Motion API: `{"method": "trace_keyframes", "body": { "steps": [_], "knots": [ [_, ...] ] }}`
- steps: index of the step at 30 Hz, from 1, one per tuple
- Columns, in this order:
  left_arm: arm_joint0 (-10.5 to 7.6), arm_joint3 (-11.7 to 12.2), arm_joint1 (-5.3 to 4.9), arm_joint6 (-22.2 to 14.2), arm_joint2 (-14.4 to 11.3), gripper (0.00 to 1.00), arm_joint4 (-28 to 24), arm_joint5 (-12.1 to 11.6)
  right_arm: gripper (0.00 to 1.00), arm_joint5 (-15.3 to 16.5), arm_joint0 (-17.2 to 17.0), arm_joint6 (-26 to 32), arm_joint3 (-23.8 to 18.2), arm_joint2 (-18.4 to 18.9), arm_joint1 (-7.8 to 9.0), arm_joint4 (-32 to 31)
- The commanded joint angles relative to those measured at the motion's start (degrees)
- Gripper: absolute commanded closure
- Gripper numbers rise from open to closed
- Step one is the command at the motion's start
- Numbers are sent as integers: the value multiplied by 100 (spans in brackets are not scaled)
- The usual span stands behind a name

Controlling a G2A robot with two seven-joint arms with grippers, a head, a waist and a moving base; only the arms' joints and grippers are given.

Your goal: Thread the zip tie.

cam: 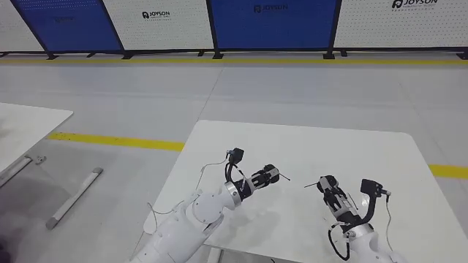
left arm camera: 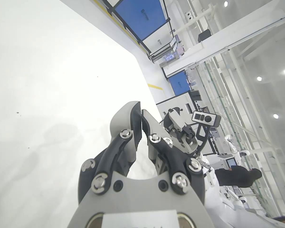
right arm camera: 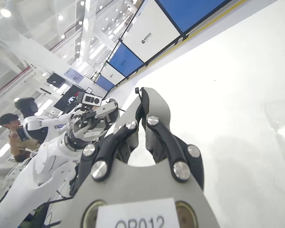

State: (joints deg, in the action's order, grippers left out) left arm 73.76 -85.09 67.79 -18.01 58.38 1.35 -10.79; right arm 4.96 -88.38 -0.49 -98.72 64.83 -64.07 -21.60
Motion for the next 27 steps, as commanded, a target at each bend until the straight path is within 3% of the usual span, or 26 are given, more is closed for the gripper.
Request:
{"method": "trace_keyframes", "body": {
  "steps": [1, 9, 14, 19, 27],
  "knots": [
    [0, 0, 0, 0, 0, 100, 0, 0, 100, 23, -1, 6, 0, 4, 1, 10],
    [0, 0, 0, 0, 0, 100, 0, 0, 100, -59, 16, -64, 74, -20, -10, -141],
    [0, 0, 0, 0, 0, 100, 0, 0, 100, 511, 212, -44, 464, -323, -115, 206],
    [0, 0, 0, 0, 0, 100, 0, 0, 100, 532, 327, -660, 719, -620, -244, 94],
    [0, 0, 0, 0, 0, 100, 0, 0, 100, 532, 327, -660, 719, -620, -244, 94]
  ]
}}
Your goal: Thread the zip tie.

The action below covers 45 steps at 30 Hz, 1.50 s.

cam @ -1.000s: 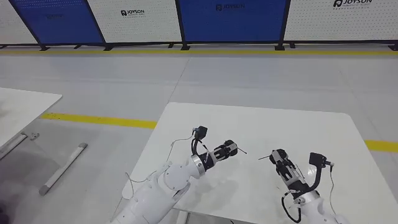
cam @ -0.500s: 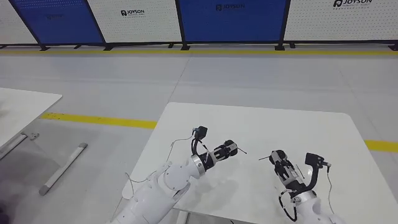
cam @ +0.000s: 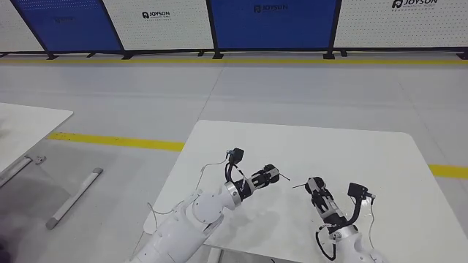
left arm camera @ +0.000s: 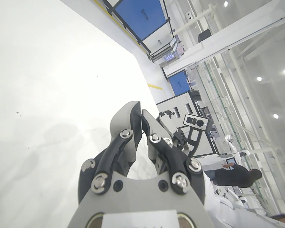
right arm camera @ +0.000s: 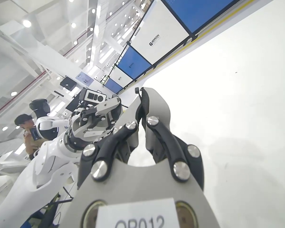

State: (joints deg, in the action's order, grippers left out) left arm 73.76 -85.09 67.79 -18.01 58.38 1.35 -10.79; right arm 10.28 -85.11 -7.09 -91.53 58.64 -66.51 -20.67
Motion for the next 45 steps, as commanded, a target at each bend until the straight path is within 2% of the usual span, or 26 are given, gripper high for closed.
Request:
{"method": "trace_keyframes", "body": {
  "steps": [1, 5, 9, 19, 22, 25, 35, 45],
  "knots": [
    [0, 0, 0, 0, 0, 100, 0, 0, 100, -28, -1, -51, -7, 30, -8, 54],
    [0, 0, 0, 0, 0, 100, 0, 0, 100, -33, 32, -231, 15, 63, -60, 226],
    [0, 0, 0, 0, 0, 100, 0, 0, 100, -142, 105, -310, 109, -56, -133, 300],
    [0, 0, 0, 0, 0, 100, 0, 0, 100, -145, 103, -309, 108, -54, -134, 300],
    [0, 0, 0, 0, 0, 100, 0, 0, 100, -204, 102, -473, 130, -58, -165, 161],
    [0, 0, 0, 0, 0, 100, 0, 0, 100, -179, 147, -519, 221, -147, -215, 126],
    [0, 0, 0, 0, 0, 100, 0, 0, 100, -174, 136, -518, 211, -126, -221, 148],
    [0, 0, 0, 0, 0, 100, 0, 0, 100, -87, 198, -529, 281, -118, -314, 120]
  ]
}}
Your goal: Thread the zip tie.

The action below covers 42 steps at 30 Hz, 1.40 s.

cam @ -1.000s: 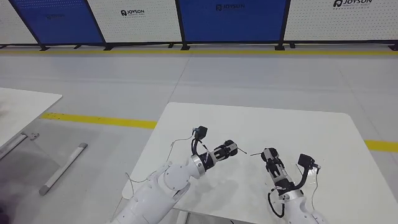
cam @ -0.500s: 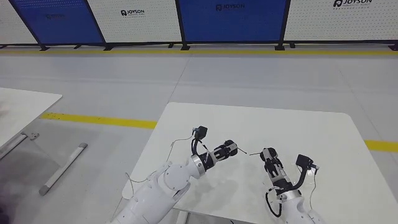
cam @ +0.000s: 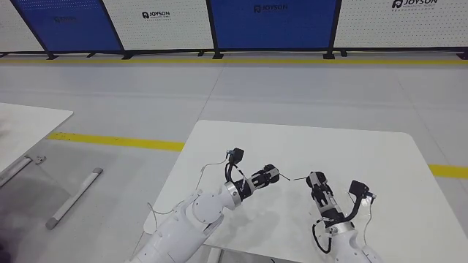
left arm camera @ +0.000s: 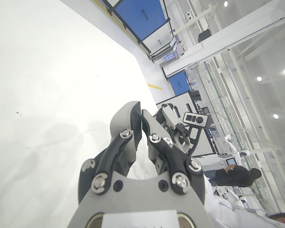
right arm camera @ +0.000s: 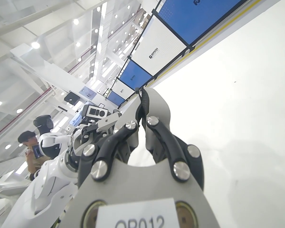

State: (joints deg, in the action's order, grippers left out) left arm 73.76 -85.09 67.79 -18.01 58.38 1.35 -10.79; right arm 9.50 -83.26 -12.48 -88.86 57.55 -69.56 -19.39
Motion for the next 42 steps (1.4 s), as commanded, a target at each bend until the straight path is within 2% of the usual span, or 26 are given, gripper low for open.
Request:
{"method": "trace_keyframes", "body": {
  "steps": [1, 9, 22, 42],
  "knots": [
    [0, 0, 0, 0, 0, 100, 0, 0, 100, -22, 28, 24, 27, -21, -19, -20],
    [0, 0, 0, 0, 0, 100, 0, 0, 100, -156, 96, 127, 107, -65, -98, -114],
    [0, 0, 0, 0, 0, 100, 0, 0, 100, -197, 101, 82, 190, -26, -195, -250],
    [0, 0, 0, 0, 0, 100, 0, 0, 100, 64, 139, 344, 344, -52, -315, -133]
  ]
}}
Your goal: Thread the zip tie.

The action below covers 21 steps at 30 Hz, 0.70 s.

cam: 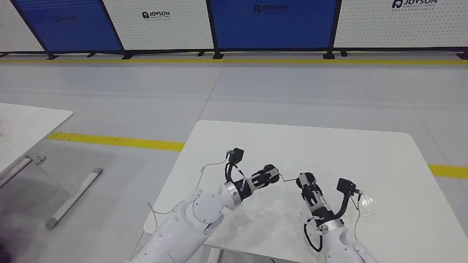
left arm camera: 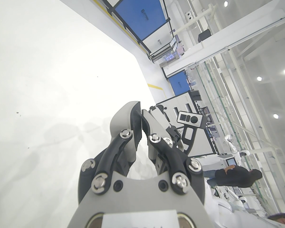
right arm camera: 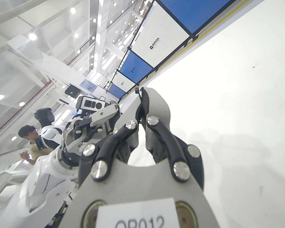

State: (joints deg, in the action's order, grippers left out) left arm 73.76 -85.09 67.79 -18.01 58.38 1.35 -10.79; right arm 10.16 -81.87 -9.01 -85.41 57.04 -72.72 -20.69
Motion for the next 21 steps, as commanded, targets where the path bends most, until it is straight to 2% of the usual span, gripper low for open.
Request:
{"method": "trace_keyframes", "body": {
  "steps": [1, 7, 13, 16, 21],
  "knots": [
    [0, 0, 0, 0, 0, 100, 0, 0, 100, -2, 0, -3, -1, -1, 0, -3],
    [13, -2, 4, 25, -6, 100, -26, 18, 100, -2, 0, -3, -1, -1, 0, -3],
    [19, -49, 44, 168, -2, 100, -458, 76, 100, 8, -41, -83, -57, 64, -10, -4],
    [28, -68, 62, 290, 1, 100, -572, -10, 100, 83, -46, -179, -71, 70, -36, 9],
    [37, -64, 78, 239, 11, 100, -818, -49, 100, 263, -10, -343, -6, 70, -89, 132]
  ]
}}
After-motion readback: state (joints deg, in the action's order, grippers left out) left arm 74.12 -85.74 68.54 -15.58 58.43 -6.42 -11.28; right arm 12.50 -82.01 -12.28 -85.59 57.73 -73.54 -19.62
